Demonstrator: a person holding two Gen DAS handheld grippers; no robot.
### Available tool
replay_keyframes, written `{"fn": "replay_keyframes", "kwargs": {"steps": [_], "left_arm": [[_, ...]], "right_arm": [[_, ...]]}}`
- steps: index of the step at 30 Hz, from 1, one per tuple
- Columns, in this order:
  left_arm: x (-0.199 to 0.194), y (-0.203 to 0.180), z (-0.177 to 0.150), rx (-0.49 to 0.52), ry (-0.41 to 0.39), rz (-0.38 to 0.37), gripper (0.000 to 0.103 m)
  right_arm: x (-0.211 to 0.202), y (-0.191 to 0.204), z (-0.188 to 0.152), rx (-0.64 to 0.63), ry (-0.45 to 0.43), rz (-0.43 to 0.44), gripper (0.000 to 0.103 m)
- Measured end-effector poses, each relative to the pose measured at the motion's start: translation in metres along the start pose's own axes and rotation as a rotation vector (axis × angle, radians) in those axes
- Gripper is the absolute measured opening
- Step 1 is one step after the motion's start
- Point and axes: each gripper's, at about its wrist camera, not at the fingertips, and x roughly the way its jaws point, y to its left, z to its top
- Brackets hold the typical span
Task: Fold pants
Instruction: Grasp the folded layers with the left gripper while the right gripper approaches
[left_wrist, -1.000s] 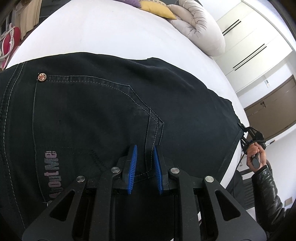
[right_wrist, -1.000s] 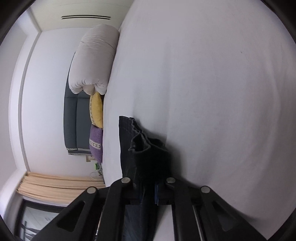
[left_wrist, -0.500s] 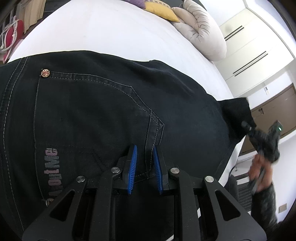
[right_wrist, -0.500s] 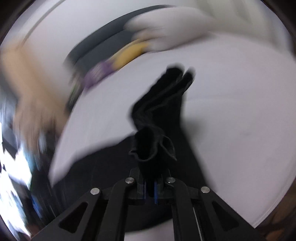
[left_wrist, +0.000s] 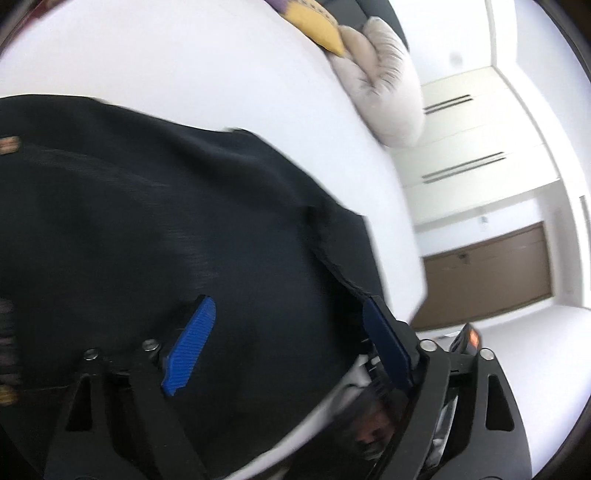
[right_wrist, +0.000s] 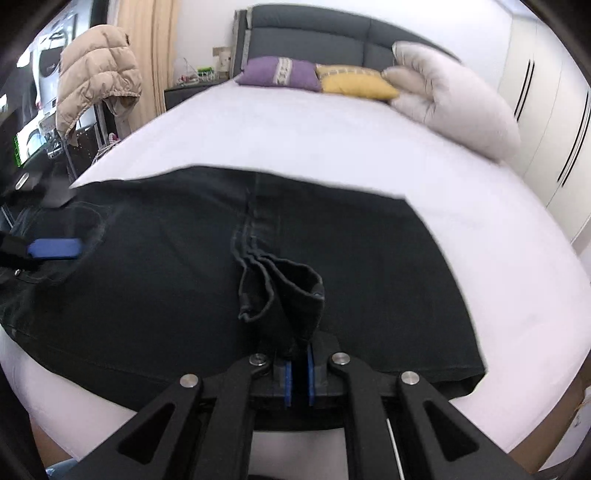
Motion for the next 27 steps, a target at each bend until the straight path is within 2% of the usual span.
{"fn": "replay_keyframes", "kwargs": {"steps": [3, 8, 10, 11, 12, 14, 17, 24, 27], "left_arm": [[0.022, -0.015, 0.015, -0.007, 0.053, -0.044, 0.086], [0.052, -0.022, 0.035, -0.015, 0.14, -0.037, 0.086], [0.057, -0.021, 0.038, -0.017, 0.169, -0.022, 0.081], [0.058, -0.02, 0.039, -0.01, 0.176, -0.018, 0.065], [0.057, -0.02, 0.039, 0.001, 0.191, -0.018, 0.041], [0.055, -0.017, 0.039, 0.019, 0.203, -0.002, 0.024], [0.04, -0.01, 0.041, 0.031, 0.18, 0.004, 0.009], [0.017, -0.002, 0.049, 0.075, 0.15, 0.047, 0.008], [0.02, 0.009, 0.05, 0.068, 0.152, 0.115, 0.008]], "right_arm": [[-0.015, 0.023, 0.009, -0.053, -0.047, -0.026, 0.007], [-0.029, 0.055, 0.015, -0.137, -0.09, -0.019, 0.007], [-0.036, 0.069, 0.017, -0.181, -0.105, -0.001, 0.007], [-0.038, 0.075, 0.017, -0.197, -0.11, 0.009, 0.007], [-0.04, 0.082, 0.017, -0.215, -0.116, 0.024, 0.007], [-0.041, 0.094, 0.017, -0.24, -0.118, 0.044, 0.007], [-0.042, 0.105, 0.018, -0.268, -0.122, 0.062, 0.007], [-0.039, 0.112, 0.021, -0.304, -0.115, 0.086, 0.007], [-0.026, 0.116, 0.017, -0.317, -0.082, 0.102, 0.008]]}}
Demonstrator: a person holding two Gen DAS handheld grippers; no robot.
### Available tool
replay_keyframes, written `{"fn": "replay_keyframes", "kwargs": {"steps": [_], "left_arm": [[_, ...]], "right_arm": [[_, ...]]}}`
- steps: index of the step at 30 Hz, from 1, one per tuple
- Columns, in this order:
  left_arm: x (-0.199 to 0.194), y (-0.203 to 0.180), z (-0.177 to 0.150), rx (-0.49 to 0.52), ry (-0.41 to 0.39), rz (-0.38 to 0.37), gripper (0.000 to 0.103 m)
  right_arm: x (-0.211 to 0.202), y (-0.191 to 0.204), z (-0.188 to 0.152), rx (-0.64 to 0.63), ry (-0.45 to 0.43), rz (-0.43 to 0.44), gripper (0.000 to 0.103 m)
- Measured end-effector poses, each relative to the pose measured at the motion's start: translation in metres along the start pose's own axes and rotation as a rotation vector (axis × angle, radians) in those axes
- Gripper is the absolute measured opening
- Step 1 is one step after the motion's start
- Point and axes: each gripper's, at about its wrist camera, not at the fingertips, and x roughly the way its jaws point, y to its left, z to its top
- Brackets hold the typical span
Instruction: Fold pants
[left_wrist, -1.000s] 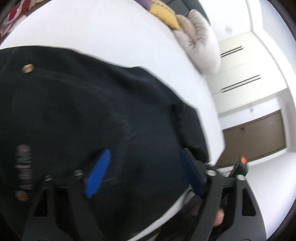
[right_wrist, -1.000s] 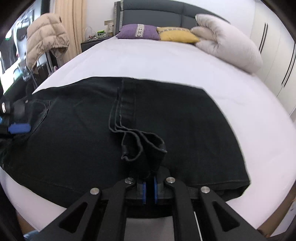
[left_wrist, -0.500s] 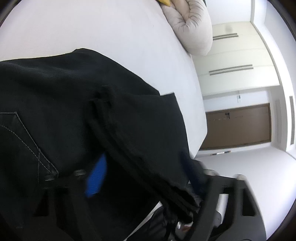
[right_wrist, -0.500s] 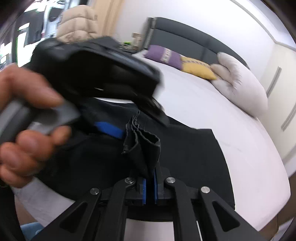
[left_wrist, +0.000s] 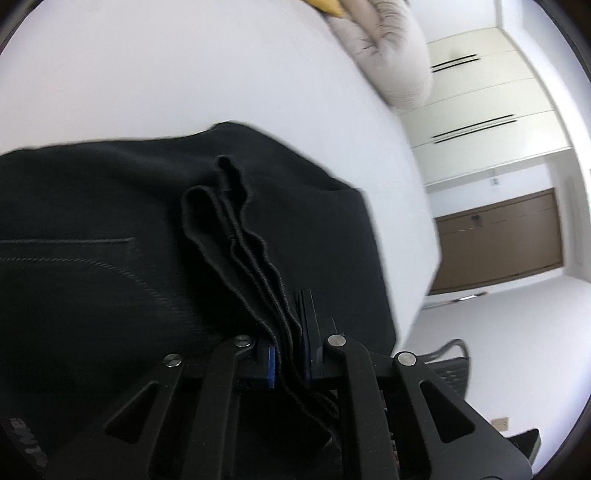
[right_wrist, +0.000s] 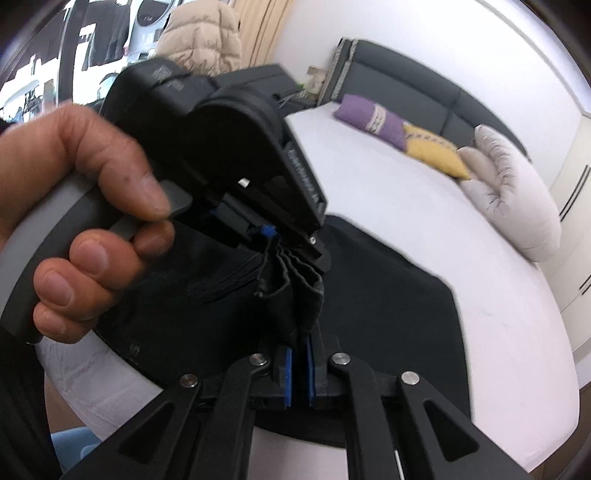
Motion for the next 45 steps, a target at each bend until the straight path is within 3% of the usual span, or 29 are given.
{"fn": "replay_keyframes", "kwargs": {"steps": [2, 4, 7, 10, 14, 17, 21, 25, 29, 31, 36, 40, 45], "left_arm": [[0.012, 0.014, -0.004, -0.004, 0.011, 0.052, 0.009], [0.012, 0.019, -0.009, 0.008, 0.0, 0.066, 0.009], [-0.007, 0.019, -0.016, 0.01, -0.033, 0.097, 0.01], [-0.039, 0.017, -0.023, 0.019, -0.117, 0.192, 0.01], [-0.05, -0.021, -0.032, 0.13, -0.179, 0.222, 0.01], [-0.026, -0.053, -0.046, 0.255, -0.151, 0.228, 0.01], [0.021, -0.058, -0.071, 0.321, -0.034, 0.299, 0.01], [0.027, -0.055, -0.087, 0.363, -0.058, 0.306, 0.01], [0.021, -0.053, -0.092, 0.366, -0.046, 0.304, 0.01], [0.017, -0.049, -0.092, 0.355, -0.045, 0.296, 0.01], [0.008, -0.032, -0.089, 0.336, -0.053, 0.271, 0.01], [-0.012, -0.009, -0.081, 0.326, -0.068, 0.259, 0.01], [-0.021, -0.006, -0.088, 0.311, -0.096, 0.236, 0.01]], "right_arm": [[0.022, 0.001, -0.005, 0.015, 0.072, 0.044, 0.017], [0.035, 0.0, -0.01, 0.034, 0.118, 0.066, 0.02], [0.022, -0.021, -0.01, 0.134, 0.101, 0.179, 0.049], [0.008, -0.056, -0.015, 0.266, 0.102, 0.381, 0.05], [0.005, -0.139, -0.021, 0.497, 0.096, 0.601, 0.049], [0.014, -0.206, -0.03, 0.642, 0.077, 0.736, 0.049], [0.055, -0.283, -0.035, 0.812, 0.088, 0.822, 0.049], [0.115, -0.331, -0.038, 0.958, 0.101, 0.872, 0.049], [0.177, -0.327, -0.043, 1.023, 0.178, 0.882, 0.048], [0.195, -0.314, -0.061, 1.058, 0.24, 0.878, 0.03], [0.16, -0.301, -0.088, 1.026, 0.238, 0.879, 0.028], [0.101, -0.284, -0.113, 0.943, 0.265, 0.873, 0.043], [0.054, -0.262, -0.144, 0.947, 0.21, 0.829, 0.044]]}}
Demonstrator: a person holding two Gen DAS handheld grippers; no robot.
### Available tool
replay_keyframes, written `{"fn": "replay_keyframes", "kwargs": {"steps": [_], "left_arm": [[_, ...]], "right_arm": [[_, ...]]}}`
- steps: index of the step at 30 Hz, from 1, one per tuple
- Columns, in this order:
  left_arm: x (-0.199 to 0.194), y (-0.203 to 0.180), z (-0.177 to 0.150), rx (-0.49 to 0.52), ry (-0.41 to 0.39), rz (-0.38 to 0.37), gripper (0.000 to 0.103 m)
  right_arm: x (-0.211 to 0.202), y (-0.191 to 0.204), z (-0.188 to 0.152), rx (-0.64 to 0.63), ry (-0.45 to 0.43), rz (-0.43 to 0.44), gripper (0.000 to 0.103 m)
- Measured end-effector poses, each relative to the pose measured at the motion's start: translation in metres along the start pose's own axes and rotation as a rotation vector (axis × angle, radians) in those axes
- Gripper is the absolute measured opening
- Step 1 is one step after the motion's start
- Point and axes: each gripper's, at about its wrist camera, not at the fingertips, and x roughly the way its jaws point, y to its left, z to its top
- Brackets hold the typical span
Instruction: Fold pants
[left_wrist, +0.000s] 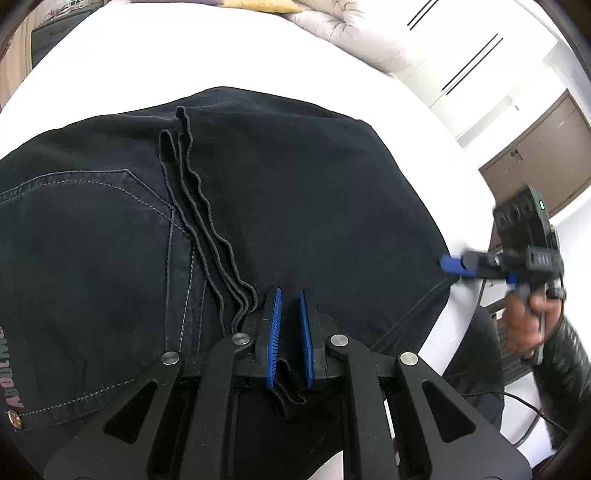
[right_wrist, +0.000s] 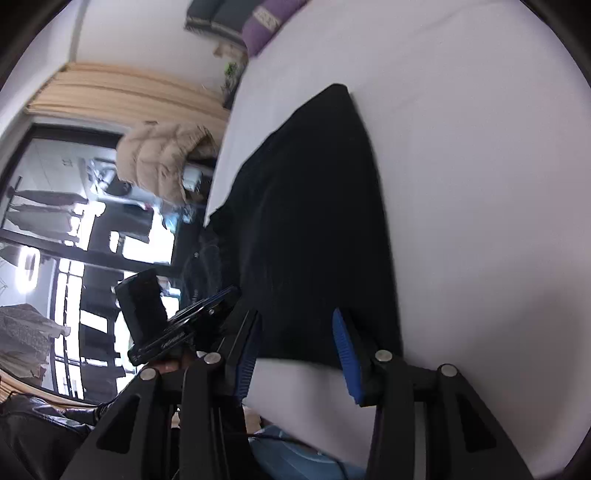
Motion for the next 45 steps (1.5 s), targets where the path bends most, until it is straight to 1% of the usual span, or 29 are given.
{"fn": "replay_keyframes", "kwargs": {"steps": [1, 2, 4, 6, 7, 8, 10, 11, 12, 13, 15, 16, 18, 19, 21, 23, 25, 28, 30, 31, 32, 34, 38, 40, 42, 43, 44, 45], "left_arm": [[-0.005, 0.001, -0.002, -0.009, -0.01, -0.004, 0.01], [-0.009, 0.004, -0.004, -0.016, -0.019, -0.006, 0.01], [-0.028, 0.009, -0.011, -0.031, -0.055, 0.001, 0.01], [-0.053, 0.015, -0.02, -0.05, -0.095, 0.016, 0.01], [-0.07, 0.022, -0.027, -0.077, -0.12, 0.013, 0.01], [-0.084, 0.029, -0.034, -0.105, -0.141, 0.005, 0.013], [-0.117, 0.049, -0.054, -0.189, -0.205, -0.025, 0.035], [-0.131, 0.059, -0.064, -0.232, -0.233, -0.028, 0.071], [-0.15, 0.067, -0.073, -0.29, -0.275, -0.02, 0.086], [-0.166, 0.078, -0.087, -0.355, -0.331, -0.02, 0.094], [-0.19, 0.099, -0.108, -0.471, -0.399, -0.029, 0.094], [-0.201, 0.109, -0.118, -0.521, -0.433, -0.019, 0.094], [-0.217, 0.126, -0.134, -0.606, -0.495, -0.006, 0.094], [-0.221, 0.132, -0.139, -0.637, -0.51, -0.009, 0.094], [-0.221, 0.144, -0.146, -0.691, -0.513, -0.025, 0.094], [-0.216, 0.154, -0.15, -0.732, -0.49, -0.044, 0.094], [-0.211, 0.161, -0.157, -0.79, -0.467, -0.049, 0.094], [-0.21, 0.176, -0.169, -0.865, -0.48, -0.065, 0.094], [-0.201, 0.189, -0.177, -0.909, -0.476, -0.091, 0.094], [-0.196, 0.197, -0.181, -0.938, -0.474, -0.111, 0.094], [-0.185, 0.2, -0.187, -0.965, -0.472, -0.131, 0.094], [-0.177, 0.212, -0.192, -1.013, -0.494, -0.173, 0.092], [-0.17, 0.227, -0.192, -1.024, -0.542, -0.228, 0.092], [-0.166, 0.238, -0.19, -1.053, -0.562, -0.266, 0.084], [-0.163, 0.244, -0.188, -1.076, -0.553, -0.285, 0.059], [-0.164, 0.247, -0.187, -1.08, -0.549, -0.3, 0.053], [-0.162, 0.246, -0.185, -1.069, -0.53, -0.319, 0.039], [-0.16, 0.245, -0.183, -1.055, -0.516, -0.322, 0.03]], "right_arm": [[-0.004, 0.001, -0.003, 0.012, -0.017, -0.008, 0.044], [-0.007, 0.003, -0.007, 0.015, -0.03, -0.016, 0.049], [-0.015, 0.015, -0.016, 0.004, -0.069, -0.049, 0.053], [-0.017, 0.031, -0.019, -0.021, -0.104, -0.001, 0.054], [-0.015, 0.044, -0.019, -0.036, -0.131, 0.051, 0.059], [-0.012, 0.053, -0.017, -0.045, -0.144, 0.083, 0.063], [0.001, 0.071, -0.009, -0.069, -0.151, 0.162, 0.064], [0.011, 0.078, -0.004, -0.076, -0.14, 0.195, 0.065], [0.025, 0.087, 0.002, -0.082, -0.118, 0.222, 0.066], [0.04, 0.095, 0.006, -0.084, -0.101, 0.225, 0.067], [0.066, 0.105, 0.015, -0.088, -0.065, 0.221, 0.068], [0.078, 0.109, 0.019, -0.082, -0.049, 0.221, 0.068], [0.102, 0.118, 0.028, -0.064, -0.02, 0.231, 0.068], [0.107, 0.118, 0.028, -0.064, -0.01, 0.232, 0.068], [0.114, 0.124, 0.028, -0.069, 0.007, 0.225, 0.068], [0.122, 0.132, 0.033, -0.08, 0.033, 0.238, 0.068], [0.124, 0.135, 0.036, -0.083, 0.04, 0.229, 0.068], [0.125, 0.135, 0.036, -0.076, 0.044, 0.243, 0.068], [0.129, 0.131, 0.034, -0.064, 0.057, 0.247, 0.068], [0.132, 0.127, 0.033, -0.054, 0.064, 0.236, 0.068], [0.134, 0.124, 0.032, -0.046, 0.069, 0.233, 0.068], [0.132, 0.121, 0.031, -0.038, 0.074, 0.229, 0.068], [0.129, 0.121, 0.034, -0.043, 0.074, 0.233, 0.068], [0.131, 0.121, 0.036, -0.046, 0.079, 0.225, 0.068], [0.132, 0.123, 0.039, -0.055, 0.092, 0.21, 0.068], [0.134, 0.127, 0.041, -0.061, 0.101, 0.201, 0.068], [0.136, 0.129, 0.042, -0.068, 0.109, 0.193, 0.068], [0.138, 0.13, 0.043, -0.074, 0.119, 0.183, 0.068]]}}
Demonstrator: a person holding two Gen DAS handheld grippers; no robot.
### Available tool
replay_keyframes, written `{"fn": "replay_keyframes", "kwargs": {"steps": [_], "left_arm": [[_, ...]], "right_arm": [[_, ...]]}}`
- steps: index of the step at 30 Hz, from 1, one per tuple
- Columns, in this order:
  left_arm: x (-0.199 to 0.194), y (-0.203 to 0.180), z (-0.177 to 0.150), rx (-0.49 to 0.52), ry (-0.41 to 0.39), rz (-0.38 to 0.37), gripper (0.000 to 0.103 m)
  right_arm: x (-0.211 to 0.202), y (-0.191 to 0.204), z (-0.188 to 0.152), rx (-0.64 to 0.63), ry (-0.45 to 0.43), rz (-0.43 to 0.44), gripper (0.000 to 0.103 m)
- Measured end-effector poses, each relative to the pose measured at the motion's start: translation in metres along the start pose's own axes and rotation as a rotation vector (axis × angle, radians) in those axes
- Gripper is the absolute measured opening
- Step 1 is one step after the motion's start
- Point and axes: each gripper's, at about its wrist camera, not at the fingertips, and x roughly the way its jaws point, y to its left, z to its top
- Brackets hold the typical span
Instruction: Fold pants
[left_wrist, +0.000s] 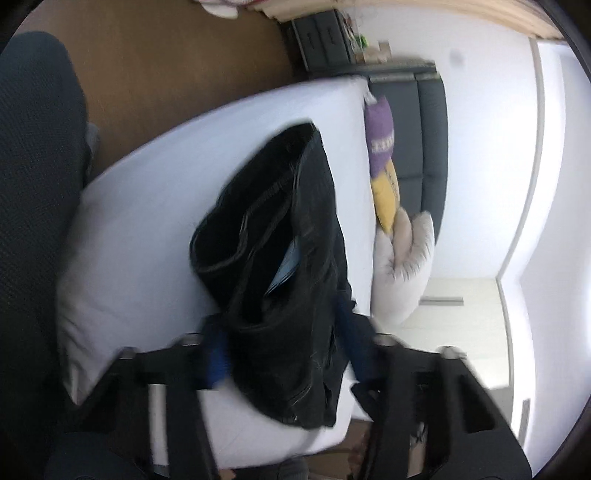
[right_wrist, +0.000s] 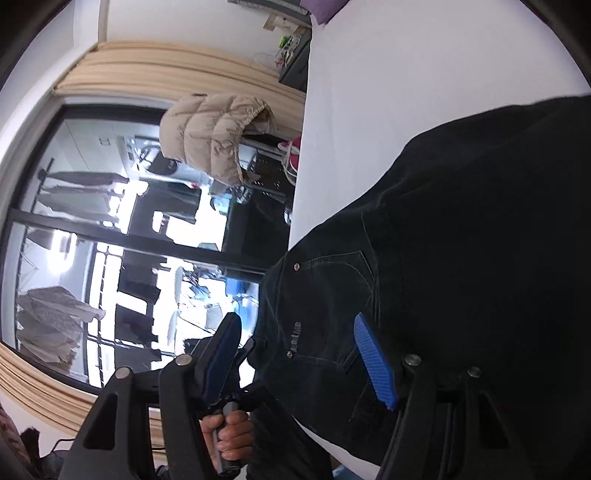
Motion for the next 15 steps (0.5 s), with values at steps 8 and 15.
{"fn": "replay_keyframes", "kwargs": {"steps": [8, 15], "left_arm": [[-0.001, -0.045, -0.004, 0.179, -0.007, 0.003, 0.016], [0.0, -0.094, -0.022, 0.363, -0.009, 0.053, 0.014]], "right_arm": [[0.041, -0.013, 0.017, -0.002, 0.142, -0.201, 0.053], [0.04, -0.065, 0.016, 0.115, 0.129, -0.25, 0.0]]}}
